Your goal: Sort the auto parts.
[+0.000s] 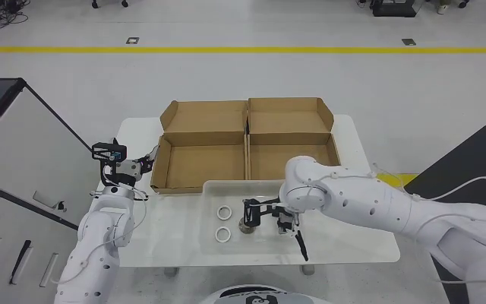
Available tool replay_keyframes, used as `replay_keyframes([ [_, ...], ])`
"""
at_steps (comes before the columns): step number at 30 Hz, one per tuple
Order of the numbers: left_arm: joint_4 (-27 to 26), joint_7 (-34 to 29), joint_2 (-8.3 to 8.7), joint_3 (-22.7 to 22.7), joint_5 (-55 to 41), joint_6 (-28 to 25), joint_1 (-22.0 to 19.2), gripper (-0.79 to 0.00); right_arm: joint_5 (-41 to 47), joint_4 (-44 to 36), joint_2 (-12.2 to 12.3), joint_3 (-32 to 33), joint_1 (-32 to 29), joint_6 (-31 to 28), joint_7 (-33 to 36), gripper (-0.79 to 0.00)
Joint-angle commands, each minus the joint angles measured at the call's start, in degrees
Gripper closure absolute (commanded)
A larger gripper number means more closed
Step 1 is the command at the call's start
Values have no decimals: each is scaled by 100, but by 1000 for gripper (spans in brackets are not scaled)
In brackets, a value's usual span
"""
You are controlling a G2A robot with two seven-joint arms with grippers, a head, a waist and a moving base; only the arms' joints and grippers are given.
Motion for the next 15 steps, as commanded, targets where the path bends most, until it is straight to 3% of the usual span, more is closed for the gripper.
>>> replay_keyframes([
  [1, 0, 0, 0, 0, 0, 0, 0, -785, -28, 41, -23, 0, -32, -8, -8, -357],
  [15, 0, 0, 0, 0, 0, 0, 0, -785, -196, 250, -185, 0, -216, 52, 53, -336],
])
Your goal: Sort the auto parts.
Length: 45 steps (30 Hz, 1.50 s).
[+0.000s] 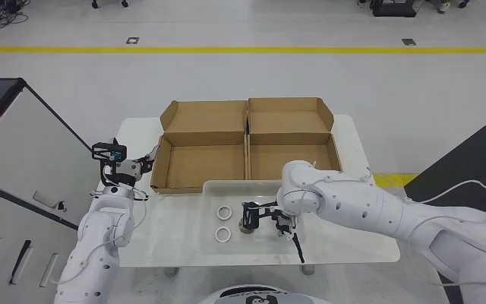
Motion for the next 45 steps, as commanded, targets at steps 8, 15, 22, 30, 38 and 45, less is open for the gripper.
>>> replay_keyframes([
  [8, 0, 0, 0, 0, 0, 0, 0, -785, -52, 72, -57, 0, -25, 12, 12, -296],
  [15, 0, 0, 0, 0, 0, 0, 0, -785, -108, 146, -92, 0, -67, 10, 10, -283],
  [22, 0, 0, 0, 0, 0, 0, 0, -785, -169, 238, -139, 0, -108, -33, -33, -271],
  [30, 0, 0, 0, 0, 0, 0, 0, -785, -179, 337, -188, 0, -109, -91, -92, -268],
  [38, 0, 0, 0, 0, 0, 0, 0, -785, -210, 370, -214, 0, -110, -106, -106, -259],
  [45, 0, 0, 0, 0, 0, 0, 0, -785, -221, 423, -247, 0, -170, -121, -121, -256],
])
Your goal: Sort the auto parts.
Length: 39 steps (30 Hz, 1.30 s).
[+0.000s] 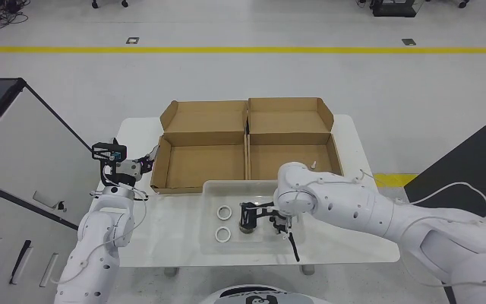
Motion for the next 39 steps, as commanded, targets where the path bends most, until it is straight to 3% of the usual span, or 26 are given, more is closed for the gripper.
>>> replay_keyframes([
  [1, 0, 0, 0, 0, 0, 0, 0, -785, -15, 14, -11, 0, -15, -7, -7, -256],
  [12, 0, 0, 0, 0, 0, 0, 0, -785, 17, 37, -21, 0, 69, 7, 7, -182],
  [28, 0, 0, 0, 0, 0, 0, 0, -785, -105, 89, -16, 0, 22, 37, 37, -148],
  [29, 0, 0, 0, 0, 0, 0, 0, -785, -116, 100, -21, 0, 18, 38, 38, -117],
  [30, 0, 0, 0, 0, 0, 0, 0, -785, -120, 110, -25, 0, 17, 38, 38, 0],
  [39, 0, 0, 0, 0, 0, 0, 0, -785, -19, 98, -52, 0, 54, 114, 114, 0],
])
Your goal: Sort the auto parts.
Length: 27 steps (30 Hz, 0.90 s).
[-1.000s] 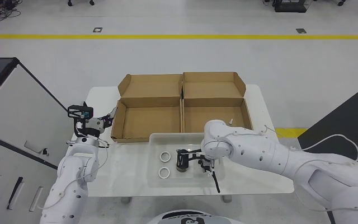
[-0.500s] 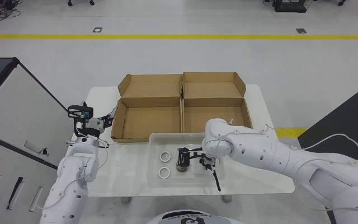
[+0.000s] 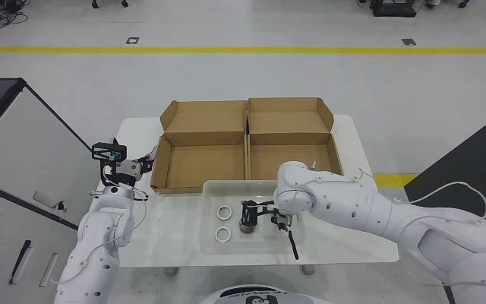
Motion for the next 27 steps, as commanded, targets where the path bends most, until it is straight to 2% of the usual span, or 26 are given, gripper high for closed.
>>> replay_keyframes([
  [1, 0, 0, 0, 0, 0, 0, 0, -785, 82, -31, 3, 0, 34, 28, 28, 0],
  [7, 0, 0, 0, 0, 0, 0, 0, -785, 556, -301, 64, 0, 286, 112, 112, 0],
  [14, 0, 0, 0, 0, 0, 0, 0, -785, 1676, -940, 348, 0, 985, 123, 120, 0],
  [21, 0, 0, 0, 0, 0, 0, 0, -785, 2421, -1243, 727, 0, 1471, -329, -332, 0],
  [27, 0, 0, 0, 0, 0, 0, 0, -785, 2907, -854, 1168, 0, 1711, -1099, -1104, 0],
])
